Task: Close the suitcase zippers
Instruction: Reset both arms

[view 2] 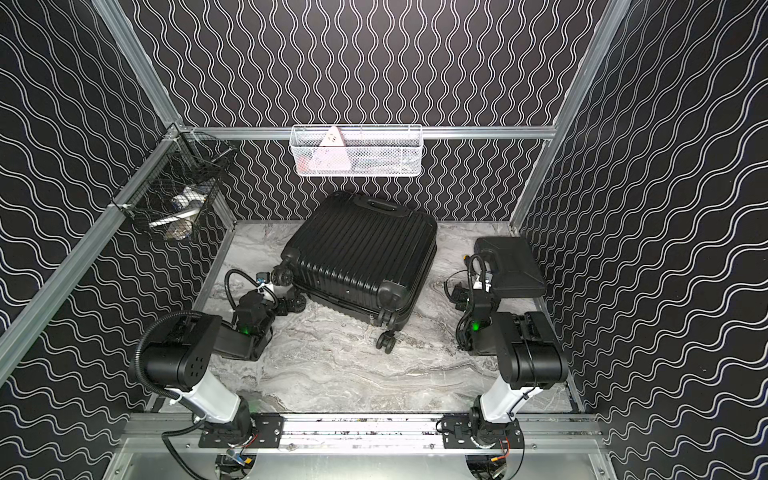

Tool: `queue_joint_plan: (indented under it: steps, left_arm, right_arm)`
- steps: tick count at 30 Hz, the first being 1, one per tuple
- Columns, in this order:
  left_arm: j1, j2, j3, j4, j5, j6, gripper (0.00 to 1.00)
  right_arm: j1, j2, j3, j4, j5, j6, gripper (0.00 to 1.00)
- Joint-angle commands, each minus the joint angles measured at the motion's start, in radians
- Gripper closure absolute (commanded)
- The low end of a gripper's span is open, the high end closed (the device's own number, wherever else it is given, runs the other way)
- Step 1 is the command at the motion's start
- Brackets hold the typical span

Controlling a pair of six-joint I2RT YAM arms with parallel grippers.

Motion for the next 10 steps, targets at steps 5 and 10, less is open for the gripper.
queue_joint_plan:
  steps: [5, 10]
  left_arm:
    - [-0.016, 0.000, 0.019, -0.016, -0.024, 0.026, 0.01]
    - [-0.020, -0.002, 0.016, -0.011, -0.034, 0.031, 0.01]
  right_arm:
    - [0.000, 0.001, 0.003, 0.021, 0.011, 0.005, 0.00]
    - [0.000, 0.002, 0.003, 0.022, 0.012, 0.005, 0.00]
